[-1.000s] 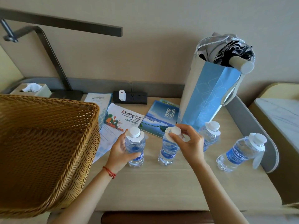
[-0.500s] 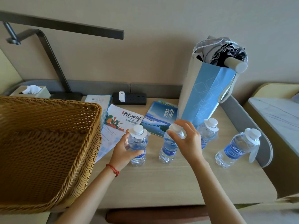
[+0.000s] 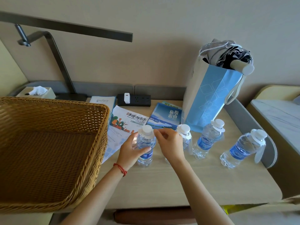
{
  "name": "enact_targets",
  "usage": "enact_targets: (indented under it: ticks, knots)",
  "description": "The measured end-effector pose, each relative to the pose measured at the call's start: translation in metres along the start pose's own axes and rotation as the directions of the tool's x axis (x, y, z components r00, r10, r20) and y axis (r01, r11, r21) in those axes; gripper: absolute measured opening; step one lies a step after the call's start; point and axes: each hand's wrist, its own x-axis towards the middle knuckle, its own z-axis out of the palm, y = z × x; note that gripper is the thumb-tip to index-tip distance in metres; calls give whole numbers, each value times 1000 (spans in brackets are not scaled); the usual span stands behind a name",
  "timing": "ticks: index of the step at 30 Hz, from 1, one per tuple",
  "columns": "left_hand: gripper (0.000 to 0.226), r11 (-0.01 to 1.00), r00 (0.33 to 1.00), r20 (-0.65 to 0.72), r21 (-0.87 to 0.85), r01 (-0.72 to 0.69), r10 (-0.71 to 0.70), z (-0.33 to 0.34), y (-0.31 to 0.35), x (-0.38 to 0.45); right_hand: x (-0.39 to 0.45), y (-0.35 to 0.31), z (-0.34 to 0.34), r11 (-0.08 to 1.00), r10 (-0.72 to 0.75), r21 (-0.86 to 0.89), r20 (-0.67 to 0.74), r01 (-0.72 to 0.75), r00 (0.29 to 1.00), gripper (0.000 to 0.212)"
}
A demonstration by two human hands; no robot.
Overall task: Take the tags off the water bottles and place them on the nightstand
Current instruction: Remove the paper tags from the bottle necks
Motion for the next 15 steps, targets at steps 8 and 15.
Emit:
enact_targets:
  ticks: [8,15]
  knots:
    - [56,998,999,-25,-48,29,-30,0,-6,2,11,0,6,920,260,267,127,-286,957,25]
    - [59,998,999,-14,-53,33,-34,1,-7,2,11,-5,8,872,208,436,82,-223,975,16]
